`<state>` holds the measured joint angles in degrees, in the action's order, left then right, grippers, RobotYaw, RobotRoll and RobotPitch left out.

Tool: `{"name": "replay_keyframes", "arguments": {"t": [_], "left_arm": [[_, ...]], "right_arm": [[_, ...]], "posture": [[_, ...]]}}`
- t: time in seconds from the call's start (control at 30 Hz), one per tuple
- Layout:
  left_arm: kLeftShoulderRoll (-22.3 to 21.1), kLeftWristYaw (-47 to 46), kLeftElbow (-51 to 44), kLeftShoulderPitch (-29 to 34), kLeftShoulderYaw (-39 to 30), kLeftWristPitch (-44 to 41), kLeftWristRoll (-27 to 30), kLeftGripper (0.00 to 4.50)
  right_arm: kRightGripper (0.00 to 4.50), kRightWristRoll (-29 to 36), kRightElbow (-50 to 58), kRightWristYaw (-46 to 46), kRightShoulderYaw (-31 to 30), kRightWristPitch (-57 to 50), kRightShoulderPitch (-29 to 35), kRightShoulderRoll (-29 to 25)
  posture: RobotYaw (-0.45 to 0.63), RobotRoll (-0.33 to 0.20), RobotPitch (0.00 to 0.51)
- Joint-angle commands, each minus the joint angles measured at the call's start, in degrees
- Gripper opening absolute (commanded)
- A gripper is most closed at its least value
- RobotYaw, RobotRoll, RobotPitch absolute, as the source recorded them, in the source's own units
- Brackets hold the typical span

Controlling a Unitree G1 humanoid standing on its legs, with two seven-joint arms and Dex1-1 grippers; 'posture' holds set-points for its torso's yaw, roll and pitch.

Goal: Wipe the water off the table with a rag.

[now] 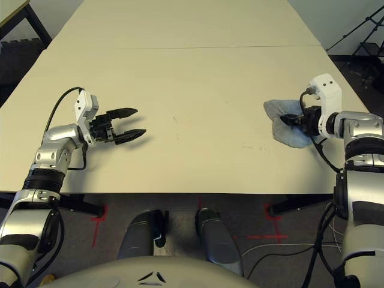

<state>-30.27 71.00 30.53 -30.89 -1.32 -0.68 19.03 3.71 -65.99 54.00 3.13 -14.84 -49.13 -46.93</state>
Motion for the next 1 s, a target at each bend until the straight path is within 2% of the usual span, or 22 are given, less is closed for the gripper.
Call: {"name": "replay_keyframes", "arguments": {"t": [0.03,0.2,0.3,0.4,0.57,0.77,1.0], "left_arm": [[-0.8,0.5,0.3,-0.2,-0.1,-0.3,-0.5,4.5],[-0.5,-1.3,1.0,-1.0,-1.5,0.6,-0.2,4.5],[0.6,-5.6,0.9,-1.4,-4.2,1.5,0.8,4.5],[2.0,-11.6,1.6,-2.1,-7.0,2.9,0.7,4.5],[3.7,-29.0,6.8,-4.5,-12.7,8.2,-2.1,4.5],[2.2,-43.6,12.9,-5.6,-16.6,13.0,-4.9,4.5],[0.7,-51.4,16.5,-5.2,-17.8,17.0,-6.9,4.5]], "right_arm": [[4.46,-0.9,0.0,-1.3,1.2,1.4,-1.3,-3.9],[4.46,-1.5,0.3,-3.4,1.6,3.9,-1.8,-7.5],[4.46,1.2,0.6,-4.5,5.1,7.0,-1.7,-7.8],[4.46,5.7,0.8,-4.4,10.4,9.6,-1.4,-6.1],[4.46,13.0,1.5,-3.4,18.6,15.3,1.4,-2.2],[4.46,16.8,2.0,-4.2,23.2,20.4,5.1,1.2],[4.46,18.8,1.3,-5.1,25.0,22.1,7.1,4.3]], "posture": [[-0.21,0.0,0.121],[-0.21,0.0,0.119],[-0.21,0.0,0.119],[-0.2,0.0,0.127],[-0.18,0.0,0.139],[-0.15,0.0,0.148],[-0.07,0.0,0.121]]}}
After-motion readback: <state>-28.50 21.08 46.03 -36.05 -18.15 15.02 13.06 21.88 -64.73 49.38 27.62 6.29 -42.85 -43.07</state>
